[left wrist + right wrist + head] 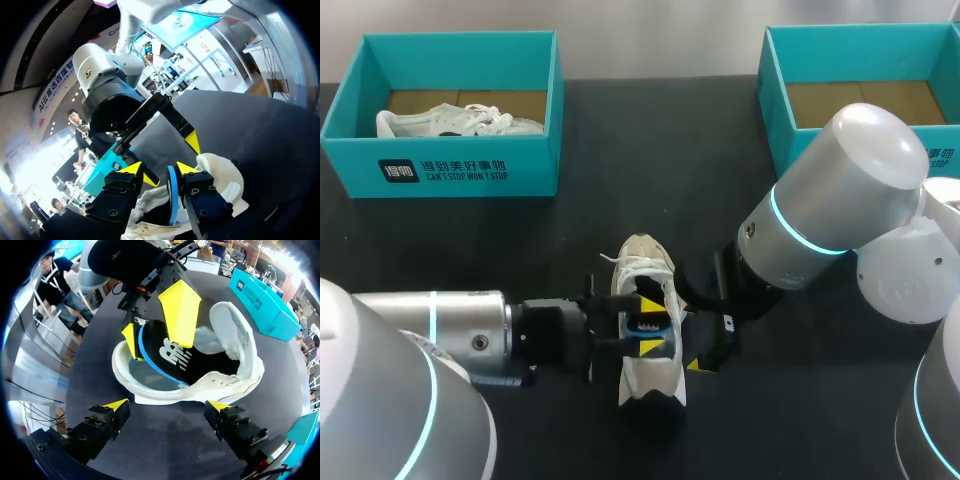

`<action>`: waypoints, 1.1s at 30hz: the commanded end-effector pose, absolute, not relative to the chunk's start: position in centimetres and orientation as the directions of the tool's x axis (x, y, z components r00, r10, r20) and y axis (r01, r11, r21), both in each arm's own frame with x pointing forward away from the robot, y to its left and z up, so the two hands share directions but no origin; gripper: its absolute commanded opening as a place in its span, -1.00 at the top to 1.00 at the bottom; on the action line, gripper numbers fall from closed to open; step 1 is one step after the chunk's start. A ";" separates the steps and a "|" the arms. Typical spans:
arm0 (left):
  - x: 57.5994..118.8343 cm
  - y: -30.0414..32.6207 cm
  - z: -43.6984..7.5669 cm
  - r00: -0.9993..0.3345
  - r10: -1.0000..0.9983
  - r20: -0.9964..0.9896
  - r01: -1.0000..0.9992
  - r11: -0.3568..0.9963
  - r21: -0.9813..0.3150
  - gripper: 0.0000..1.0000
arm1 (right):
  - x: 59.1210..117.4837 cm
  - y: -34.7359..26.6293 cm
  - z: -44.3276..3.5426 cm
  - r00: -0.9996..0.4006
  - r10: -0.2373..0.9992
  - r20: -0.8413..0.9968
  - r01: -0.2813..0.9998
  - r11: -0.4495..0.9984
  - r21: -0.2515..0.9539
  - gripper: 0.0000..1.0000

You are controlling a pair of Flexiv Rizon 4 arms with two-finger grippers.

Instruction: Take the shoe out of the shoebox, open the shoe tongue, remove and reinsert the insole, then place the shoe into the shoebox

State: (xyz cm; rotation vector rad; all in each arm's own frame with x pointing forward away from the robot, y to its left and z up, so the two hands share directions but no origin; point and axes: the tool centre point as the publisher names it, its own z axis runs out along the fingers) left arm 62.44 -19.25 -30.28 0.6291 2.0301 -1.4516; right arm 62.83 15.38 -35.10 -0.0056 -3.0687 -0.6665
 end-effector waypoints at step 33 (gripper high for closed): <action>60.5 -12.7 -28.0 -0.690 0.469 -0.551 0.713 0.313 -0.627 0.15 | 63.6 8.5 -32.2 -0.999 -0.048 -0.004 -0.045 0.903 0.427 -1.00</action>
